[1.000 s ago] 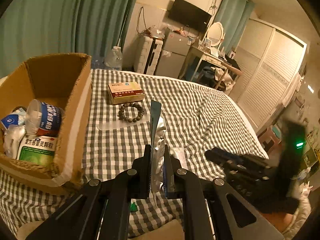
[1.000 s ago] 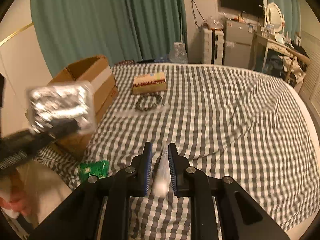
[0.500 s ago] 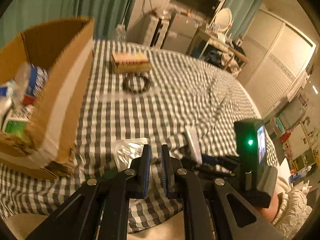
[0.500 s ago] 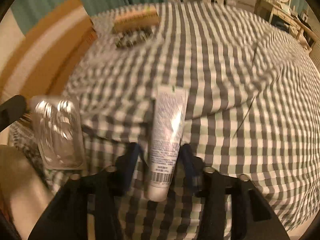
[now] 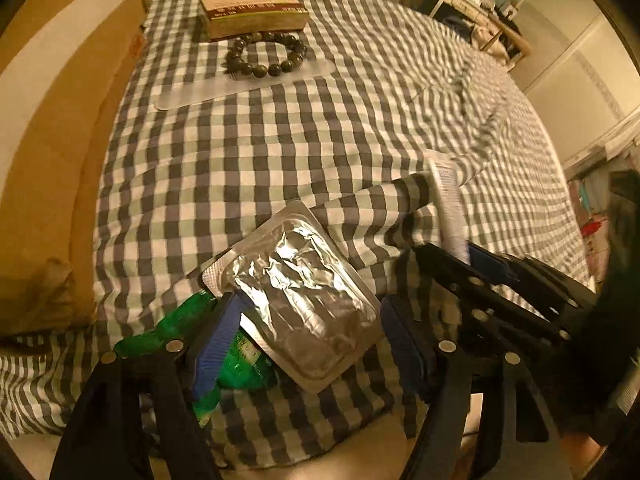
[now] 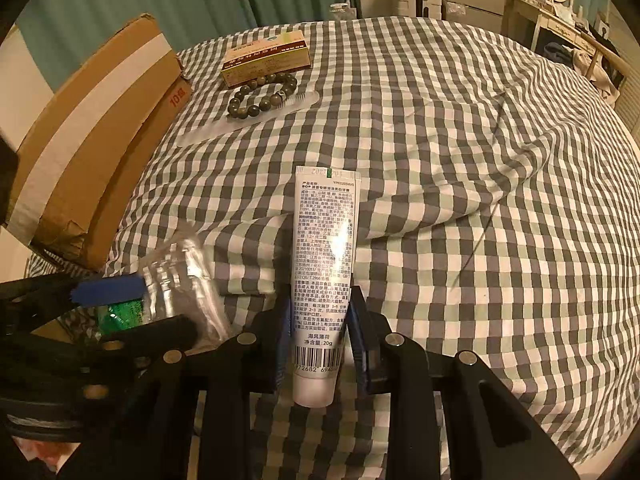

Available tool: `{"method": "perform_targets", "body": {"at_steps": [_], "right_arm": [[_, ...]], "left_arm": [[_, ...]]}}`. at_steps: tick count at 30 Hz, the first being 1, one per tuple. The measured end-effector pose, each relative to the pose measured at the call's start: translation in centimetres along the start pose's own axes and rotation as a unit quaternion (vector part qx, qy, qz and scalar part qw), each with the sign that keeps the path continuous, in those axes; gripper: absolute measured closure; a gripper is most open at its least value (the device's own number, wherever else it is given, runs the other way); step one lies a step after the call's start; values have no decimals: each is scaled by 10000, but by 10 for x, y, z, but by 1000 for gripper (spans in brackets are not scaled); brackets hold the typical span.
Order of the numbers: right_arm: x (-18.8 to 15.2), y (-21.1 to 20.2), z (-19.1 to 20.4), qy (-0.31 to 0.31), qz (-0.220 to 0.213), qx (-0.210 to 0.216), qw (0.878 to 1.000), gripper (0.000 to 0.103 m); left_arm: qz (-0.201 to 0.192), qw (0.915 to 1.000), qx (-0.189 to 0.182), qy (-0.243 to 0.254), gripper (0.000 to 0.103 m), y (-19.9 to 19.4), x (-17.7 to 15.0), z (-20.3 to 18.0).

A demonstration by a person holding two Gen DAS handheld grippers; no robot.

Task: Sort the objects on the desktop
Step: 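Hold the blister pack in the left gripper while the right grasps the white toothpaste tube, then lift the toothpaste tube with the right gripper while the left holds the blister pack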

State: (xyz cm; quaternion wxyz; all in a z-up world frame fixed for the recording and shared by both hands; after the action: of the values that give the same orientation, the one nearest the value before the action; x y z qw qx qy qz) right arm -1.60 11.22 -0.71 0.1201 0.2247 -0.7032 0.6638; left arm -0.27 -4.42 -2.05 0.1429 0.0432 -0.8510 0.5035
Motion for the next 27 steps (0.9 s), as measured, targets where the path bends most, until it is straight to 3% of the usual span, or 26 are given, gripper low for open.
{"method": "perform_targets", "body": {"at_steps": [3,6,7,8,9,11,14,15,16,17,18,19,23,24,25,27], "right_arm": [[0,-1,-11,225,39,96,9997,77],[1,-10,-18,254,-165,-201,9993,78],[3,-17,-20,234,-344,-418,9983,78],[5,-26,-24,235,-548,-540,9968,78],[7,-32,-29,296,-666,-464,9963,78],[10,-40,-42,533,-807,-256,9950,78],[9,-36,-57,889,-669,-133,9937,78],[10,-35,-61,986,-625,-115,9931,78],[10,-35,-66,1106,-613,-77,9919,77],[10,-37,-69,1178,-624,-19,9911,77],[10,-39,-72,1215,-651,5,9905,77],[10,-41,-73,1243,-704,10,9897,77],[10,-43,-79,1316,-753,94,9884,77],[12,-42,-78,1355,-751,124,9878,77],[11,-42,-80,1401,-752,188,9871,77],[10,-42,-83,1462,-785,299,9857,77]], "left_arm": [[32,10000,-2,-43,30,9,2,-1],[-37,9999,-89,-47,45,9,2,-2],[-99,9998,-163,-42,77,6,2,-2],[-194,9995,-229,-12,94,3,1,-4],[-342,9988,-336,23,101,-4,-1,-5],[-442,9974,-537,163,100,-10,-5,-10],[-20,9981,-587,200,95,4,-11,-15],[63,9985,-480,252,81,8,-13,-18],[56,9986,-433,314,50,9,-14,-22],[23,9981,-483,382,35,10,-15,-27],[-61,9978,-493,429,7,12,-17,-33],[-157,9979,-408,477,0,14,-18,-38],[79,9974,224,687,5,43,-24,-48],[63,9965,400,733,16,43,-26,-48],[-33,9961,508,716,42,39,-25,-48],[-251,9984,148,493,41,22,-24,-42]]}}
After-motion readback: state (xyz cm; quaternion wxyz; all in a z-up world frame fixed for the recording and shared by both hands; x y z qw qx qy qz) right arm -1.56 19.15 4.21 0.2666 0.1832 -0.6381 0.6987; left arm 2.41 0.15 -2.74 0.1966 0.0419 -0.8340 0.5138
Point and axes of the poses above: each gripper's, at about its wrist camera, not at the fingertips, and y roughly the way its jaws point, z to its left, x to its top, the point moved 1 cm from there along y, roughly the way its jaws point, and after that the axes turned 15 degrees about -x, right-handed, at the moved point
